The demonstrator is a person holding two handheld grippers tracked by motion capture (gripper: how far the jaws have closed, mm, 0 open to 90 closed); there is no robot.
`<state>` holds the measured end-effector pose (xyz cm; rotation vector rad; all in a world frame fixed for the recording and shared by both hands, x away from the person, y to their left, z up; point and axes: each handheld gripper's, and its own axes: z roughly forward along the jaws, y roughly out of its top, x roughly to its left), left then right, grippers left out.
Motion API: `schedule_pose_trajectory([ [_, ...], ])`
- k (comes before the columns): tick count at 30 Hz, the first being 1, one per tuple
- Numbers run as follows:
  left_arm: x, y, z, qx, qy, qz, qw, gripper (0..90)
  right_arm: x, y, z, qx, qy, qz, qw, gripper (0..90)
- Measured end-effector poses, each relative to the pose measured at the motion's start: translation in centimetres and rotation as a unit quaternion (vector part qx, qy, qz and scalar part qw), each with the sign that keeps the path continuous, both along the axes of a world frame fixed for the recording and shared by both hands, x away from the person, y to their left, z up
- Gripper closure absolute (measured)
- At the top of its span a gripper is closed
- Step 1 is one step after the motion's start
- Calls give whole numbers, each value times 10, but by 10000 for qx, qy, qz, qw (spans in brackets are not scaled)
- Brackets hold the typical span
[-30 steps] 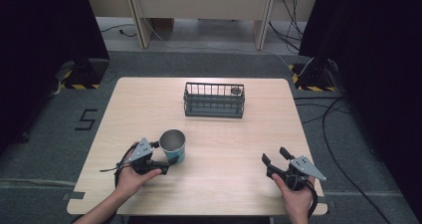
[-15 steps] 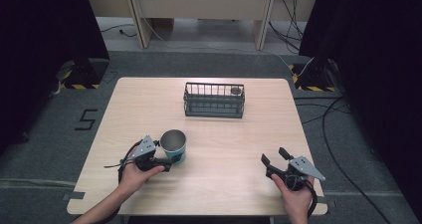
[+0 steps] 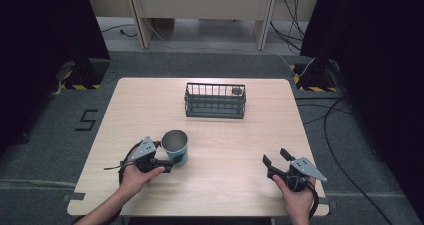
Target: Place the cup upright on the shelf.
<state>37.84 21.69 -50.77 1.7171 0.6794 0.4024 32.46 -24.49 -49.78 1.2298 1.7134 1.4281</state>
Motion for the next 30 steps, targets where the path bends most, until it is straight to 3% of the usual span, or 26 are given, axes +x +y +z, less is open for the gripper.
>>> schedule_pose_trajectory([
  [16, 5, 4, 15, -53, -166, 68, 9998, 176, 0, 0, -1, 14, 13, -13, 10000, 259],
  [30, 16, -5, 31, -75, -256, -28, 9996, 176, 1, 0, -2, 46, 26, -5, 10000, 259],
])
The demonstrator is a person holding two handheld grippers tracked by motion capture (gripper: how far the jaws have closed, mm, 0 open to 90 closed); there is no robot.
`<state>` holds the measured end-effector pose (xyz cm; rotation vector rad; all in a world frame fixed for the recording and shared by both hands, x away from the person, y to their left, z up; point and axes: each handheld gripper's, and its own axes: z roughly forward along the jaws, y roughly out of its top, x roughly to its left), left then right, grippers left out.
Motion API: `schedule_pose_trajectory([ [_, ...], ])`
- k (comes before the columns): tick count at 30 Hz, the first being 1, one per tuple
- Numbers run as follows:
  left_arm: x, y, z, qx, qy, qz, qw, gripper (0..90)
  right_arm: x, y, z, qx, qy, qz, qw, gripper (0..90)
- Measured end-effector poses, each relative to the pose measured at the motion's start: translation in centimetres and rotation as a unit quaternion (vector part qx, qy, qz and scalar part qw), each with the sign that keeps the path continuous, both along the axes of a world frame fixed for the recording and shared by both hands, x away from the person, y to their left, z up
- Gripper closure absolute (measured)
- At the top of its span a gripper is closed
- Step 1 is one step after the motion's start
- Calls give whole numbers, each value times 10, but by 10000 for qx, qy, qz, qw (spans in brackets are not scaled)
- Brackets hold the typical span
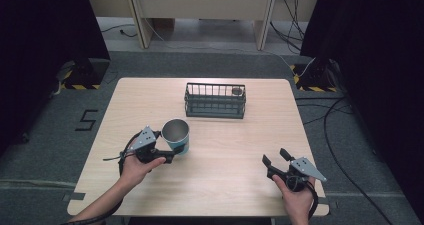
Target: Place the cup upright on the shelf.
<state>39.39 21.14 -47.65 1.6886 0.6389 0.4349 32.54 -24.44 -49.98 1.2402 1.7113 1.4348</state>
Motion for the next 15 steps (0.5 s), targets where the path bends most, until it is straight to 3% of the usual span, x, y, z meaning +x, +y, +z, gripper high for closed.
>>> schedule_pose_trajectory([
  [15, 14, -10, 15, -44, -73, -2, 10000, 176, -1, -1, 1, 38, -25, -2, 10000, 259],
])
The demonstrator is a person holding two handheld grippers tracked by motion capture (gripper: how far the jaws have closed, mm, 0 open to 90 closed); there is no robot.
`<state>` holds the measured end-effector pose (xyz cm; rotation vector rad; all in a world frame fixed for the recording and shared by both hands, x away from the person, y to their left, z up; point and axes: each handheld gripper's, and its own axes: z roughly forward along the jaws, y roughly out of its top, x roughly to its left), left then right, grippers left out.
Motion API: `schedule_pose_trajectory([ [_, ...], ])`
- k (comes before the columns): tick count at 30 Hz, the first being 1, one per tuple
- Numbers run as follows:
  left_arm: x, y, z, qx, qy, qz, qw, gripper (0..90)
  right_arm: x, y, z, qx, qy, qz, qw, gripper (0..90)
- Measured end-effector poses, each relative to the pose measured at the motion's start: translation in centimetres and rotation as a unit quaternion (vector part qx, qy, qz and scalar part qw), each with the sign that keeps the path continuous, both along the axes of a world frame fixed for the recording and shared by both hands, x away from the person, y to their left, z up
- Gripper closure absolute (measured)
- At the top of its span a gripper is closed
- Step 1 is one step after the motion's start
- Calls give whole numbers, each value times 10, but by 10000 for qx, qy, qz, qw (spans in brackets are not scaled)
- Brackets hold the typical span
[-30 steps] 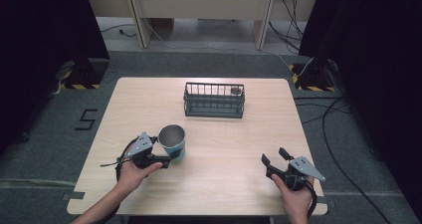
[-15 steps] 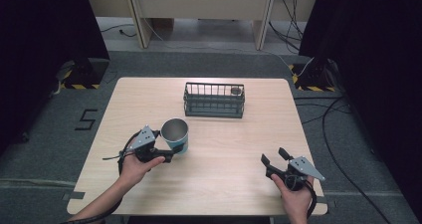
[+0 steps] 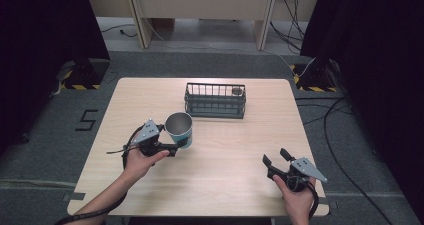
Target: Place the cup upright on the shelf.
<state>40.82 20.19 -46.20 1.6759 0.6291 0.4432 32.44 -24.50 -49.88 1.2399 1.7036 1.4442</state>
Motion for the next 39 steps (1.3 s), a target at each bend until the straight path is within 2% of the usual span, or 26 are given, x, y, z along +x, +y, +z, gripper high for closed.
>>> schedule_pose_trajectory([
  [21, 17, -17, 16, 52, -107, -32, 9999, 176, -1, 0, -1, 0, 17, 34, 10000, 260],
  [39, 37, -31, 26, 1, -128, -16, 9999, 176, 0, 1, -2, -10, 47, 82, 10000, 260],
])
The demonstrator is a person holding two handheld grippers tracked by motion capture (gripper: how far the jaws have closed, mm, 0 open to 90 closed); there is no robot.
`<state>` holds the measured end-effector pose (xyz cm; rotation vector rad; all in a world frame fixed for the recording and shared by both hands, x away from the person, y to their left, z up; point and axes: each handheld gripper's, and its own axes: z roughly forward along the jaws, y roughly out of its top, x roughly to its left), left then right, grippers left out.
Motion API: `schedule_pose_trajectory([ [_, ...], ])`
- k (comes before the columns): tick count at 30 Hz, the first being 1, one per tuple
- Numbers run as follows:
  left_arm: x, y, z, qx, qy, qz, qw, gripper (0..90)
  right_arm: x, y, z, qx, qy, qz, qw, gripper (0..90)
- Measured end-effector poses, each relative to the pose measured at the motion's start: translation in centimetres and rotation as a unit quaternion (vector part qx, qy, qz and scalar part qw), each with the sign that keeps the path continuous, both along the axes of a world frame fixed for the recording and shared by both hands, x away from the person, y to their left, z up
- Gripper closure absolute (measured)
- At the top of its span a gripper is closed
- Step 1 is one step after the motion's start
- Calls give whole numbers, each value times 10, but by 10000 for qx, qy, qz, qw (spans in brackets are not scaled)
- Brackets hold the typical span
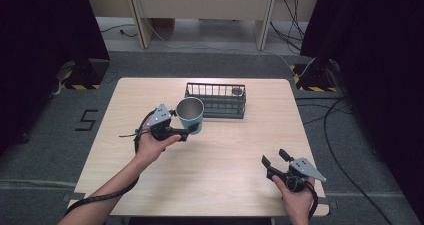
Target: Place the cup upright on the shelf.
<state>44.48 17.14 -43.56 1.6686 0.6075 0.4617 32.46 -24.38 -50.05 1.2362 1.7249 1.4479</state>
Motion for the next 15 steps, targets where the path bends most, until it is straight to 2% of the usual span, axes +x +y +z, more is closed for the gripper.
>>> schedule_pose_trajectory([
  [15, 14, -7, 12, 29, -78, 50, 10000, 176, 0, 1, 0, 7, 5, 3, 10000, 262],
])
